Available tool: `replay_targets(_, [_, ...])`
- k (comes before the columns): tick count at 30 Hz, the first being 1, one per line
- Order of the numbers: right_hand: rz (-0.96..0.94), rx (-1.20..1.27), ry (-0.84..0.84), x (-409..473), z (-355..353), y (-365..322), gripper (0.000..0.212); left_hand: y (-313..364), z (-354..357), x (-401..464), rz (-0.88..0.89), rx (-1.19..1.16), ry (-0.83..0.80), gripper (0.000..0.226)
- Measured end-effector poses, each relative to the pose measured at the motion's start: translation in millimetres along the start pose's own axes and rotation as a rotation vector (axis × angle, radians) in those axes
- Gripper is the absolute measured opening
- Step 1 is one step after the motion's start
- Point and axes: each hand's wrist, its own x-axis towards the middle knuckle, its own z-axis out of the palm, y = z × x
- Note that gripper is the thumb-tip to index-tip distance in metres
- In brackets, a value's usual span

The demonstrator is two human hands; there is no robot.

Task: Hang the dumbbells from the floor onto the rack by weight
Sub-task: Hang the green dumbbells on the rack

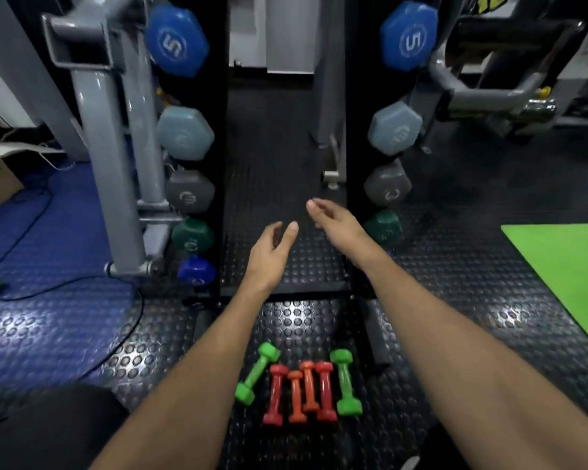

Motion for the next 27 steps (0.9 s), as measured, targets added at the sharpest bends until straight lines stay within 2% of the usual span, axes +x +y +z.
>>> replay_targets(4, [0.211, -0.130, -0.080, -7.8, 17.7, 90.4, 0.065, -79.7, 29.3, -13.5, -0.234, 0.026, -0.041, 0.070])
replay_targets(8, [0.389, -0.267, -0.154, -16.8, 31.7, 177.4, 0.043, -148.2, 65.6, -25.8, -0.456, 0.010, -0.122, 0.071])
replay_targets(11, [0.537, -0.466, -0.204, -17.5, 42.2, 238.6, 0.038, -189.5, 90.5, -29.4, -0.542, 0.031, -0.179, 0.074])
replay_targets(14, [0.612, -0.645, -0.286, -14.0, 55.3, 285.7, 0.052, -219.8, 106.9, -29.1, -0.617, 0.024, -0.199, 0.076])
replay_targets(17, [0.670, -0.699, -0.285, -14.6, 70.1, 311.0, 0.067, -239.9, 117.6, -28.5, -0.678, 0.005, -0.176, 0.071])
replay_targets(21, [0.760, -0.701, -0.308, -17.3, 84.1, 329.1, 0.085, -256.8, 128.1, -27.6, -0.681, -0.042, -0.149, 0.041])
replay_targets(23, [0.805, -0.657, -0.308, -18.4, 87.3, 335.1, 0.097, -260.9, 131.0, -27.0, -0.682, -0.075, -0.161, 0.035])
replay_targets(25, [0.802, -0.623, -0.286, -18.1, 88.0, 341.0, 0.095, -263.6, 132.7, -27.2, -0.709, -0.100, -0.171, 0.044])
replay_targets(27, [0.784, -0.626, -0.269, -17.9, 88.0, 345.4, 0.075, -265.5, 134.5, -27.4, -0.744, -0.114, -0.182, 0.047])
